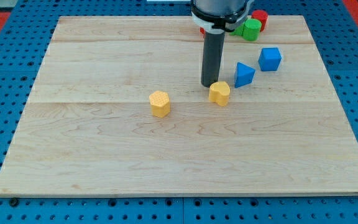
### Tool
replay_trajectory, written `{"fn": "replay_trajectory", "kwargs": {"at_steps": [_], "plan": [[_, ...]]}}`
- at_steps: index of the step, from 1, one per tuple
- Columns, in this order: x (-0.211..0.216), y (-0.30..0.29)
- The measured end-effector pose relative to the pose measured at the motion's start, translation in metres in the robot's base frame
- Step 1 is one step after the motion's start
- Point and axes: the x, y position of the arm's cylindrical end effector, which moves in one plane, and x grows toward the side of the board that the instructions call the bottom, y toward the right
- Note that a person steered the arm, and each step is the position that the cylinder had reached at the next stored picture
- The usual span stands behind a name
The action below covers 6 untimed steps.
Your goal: Push the hexagon towards the bottom side of the board
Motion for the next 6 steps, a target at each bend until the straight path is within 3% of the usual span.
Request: {"fn": "replay_trajectory", "kwargs": {"at_steps": [1,2,3,4,5,6], "plan": [[-0.014,-0.059],[-0.001,-0.122],[0.028,-0.121],[0.071,-0.066],[0.088,-0.048],[0.054,-0.090]]}}
